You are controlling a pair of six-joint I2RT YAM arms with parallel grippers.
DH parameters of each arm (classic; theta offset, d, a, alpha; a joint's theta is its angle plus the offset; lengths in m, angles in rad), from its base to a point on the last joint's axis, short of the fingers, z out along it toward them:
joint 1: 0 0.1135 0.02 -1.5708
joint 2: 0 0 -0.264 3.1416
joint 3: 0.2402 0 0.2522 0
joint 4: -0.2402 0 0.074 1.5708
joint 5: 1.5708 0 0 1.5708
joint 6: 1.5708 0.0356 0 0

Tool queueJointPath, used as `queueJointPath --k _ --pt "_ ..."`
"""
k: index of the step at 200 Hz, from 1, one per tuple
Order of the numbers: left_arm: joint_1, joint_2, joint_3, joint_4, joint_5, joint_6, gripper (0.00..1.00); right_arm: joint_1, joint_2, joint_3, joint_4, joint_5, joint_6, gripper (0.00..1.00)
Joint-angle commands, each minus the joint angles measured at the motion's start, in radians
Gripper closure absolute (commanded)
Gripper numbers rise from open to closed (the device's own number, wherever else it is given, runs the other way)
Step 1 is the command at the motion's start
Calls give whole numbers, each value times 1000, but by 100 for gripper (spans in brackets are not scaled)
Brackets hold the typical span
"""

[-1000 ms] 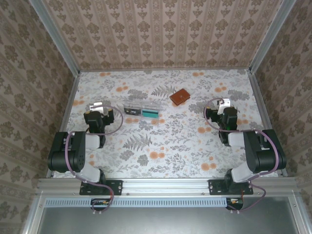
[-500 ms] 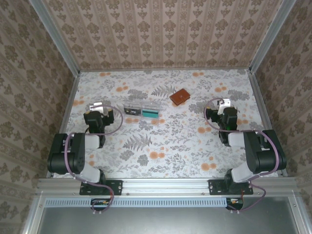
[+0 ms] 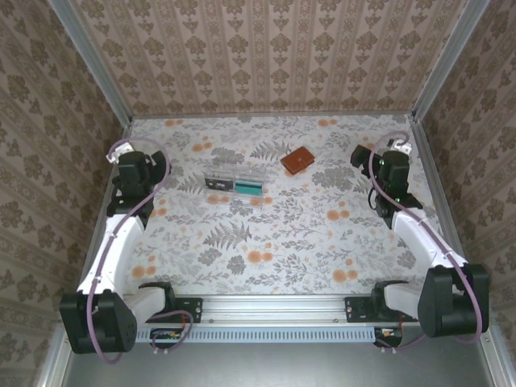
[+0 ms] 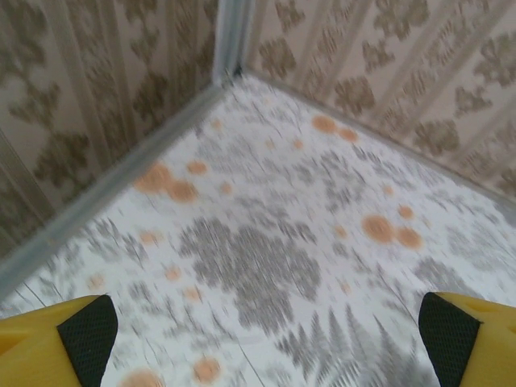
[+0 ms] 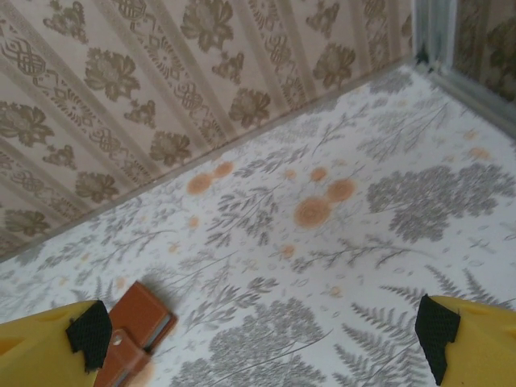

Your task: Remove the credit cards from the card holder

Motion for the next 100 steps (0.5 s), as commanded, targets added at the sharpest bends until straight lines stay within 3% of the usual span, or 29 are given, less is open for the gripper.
queueJointPath --k 1,27,67,100 --pt "-24 -64 -41 -118 147 -107 0 45 92 128 -205 -51 80 0" --pt "-74 -139 -77 -143 152 -97 0 137 256 270 -284 28 89 0" --pt "-141 -224 -76 -238 155 -71 0 264 606 641 -521 198 99 0" --pt "-185 -285 -61 -291 183 -61 0 305 842 891 -635 232 147 0"
